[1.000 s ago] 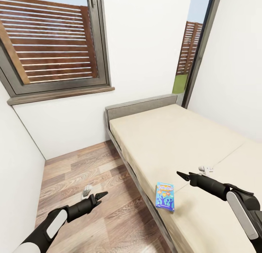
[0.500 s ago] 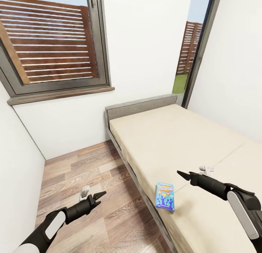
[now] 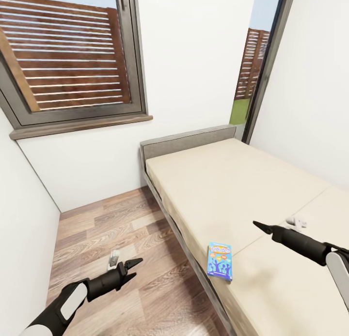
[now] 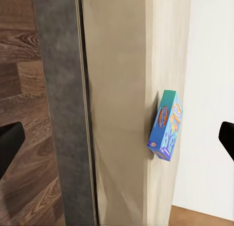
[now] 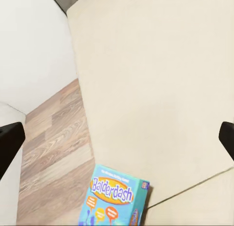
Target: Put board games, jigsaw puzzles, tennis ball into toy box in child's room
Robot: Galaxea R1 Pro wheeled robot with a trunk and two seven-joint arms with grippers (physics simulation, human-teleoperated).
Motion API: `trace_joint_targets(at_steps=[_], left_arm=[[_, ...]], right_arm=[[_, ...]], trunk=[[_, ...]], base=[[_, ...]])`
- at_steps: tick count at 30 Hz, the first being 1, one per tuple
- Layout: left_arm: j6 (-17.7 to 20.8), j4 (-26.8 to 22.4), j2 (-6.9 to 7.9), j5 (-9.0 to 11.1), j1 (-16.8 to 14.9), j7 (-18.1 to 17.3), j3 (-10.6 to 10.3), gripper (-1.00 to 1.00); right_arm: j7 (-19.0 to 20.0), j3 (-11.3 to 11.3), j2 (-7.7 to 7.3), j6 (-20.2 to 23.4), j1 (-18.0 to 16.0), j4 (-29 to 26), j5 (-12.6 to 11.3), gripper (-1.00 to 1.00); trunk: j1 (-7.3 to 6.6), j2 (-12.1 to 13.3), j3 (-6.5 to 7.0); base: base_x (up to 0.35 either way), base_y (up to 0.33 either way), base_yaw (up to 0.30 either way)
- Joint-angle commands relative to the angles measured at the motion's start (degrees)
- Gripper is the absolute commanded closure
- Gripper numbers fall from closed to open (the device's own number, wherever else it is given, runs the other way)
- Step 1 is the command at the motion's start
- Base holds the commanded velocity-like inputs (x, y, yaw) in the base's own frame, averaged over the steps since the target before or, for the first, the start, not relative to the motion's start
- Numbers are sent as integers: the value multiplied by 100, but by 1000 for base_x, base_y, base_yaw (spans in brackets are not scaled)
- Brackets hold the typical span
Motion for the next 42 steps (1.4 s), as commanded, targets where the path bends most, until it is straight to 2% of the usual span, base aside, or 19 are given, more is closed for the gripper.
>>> trace_joint_targets(at_steps=[1,18,29,35,42], left_arm=[[46,4,3,55,-3,3,-28,-100],[61,105,-207,33,-3,-23,-25,-100],[56,141,-260,30,-3,-43,-40,-100],[59,147,-435,30,-3,-18,-44,-100],[60,149,-528,30,-3,-6,-44,-100]], right_arm=[[48,-39,1,96,-4,-4,-11,-100],[169,-153,-1,310,-4,-12,11,-100],[174,-159,1,319,-4,-12,12,-100],[174,-160,2,320,-4,-10,13,-100],[175,-160,6,321,-4,-12,13,-100]], trunk=[[-1,-2,-5],[-1,-2,-5],[-1,-2,-5],[-1,-2,-5],[-1,-2,-5]], base=[[0,0,0],[0,0,0],[0,0,0],[0,0,-8],[0,0,-89]])
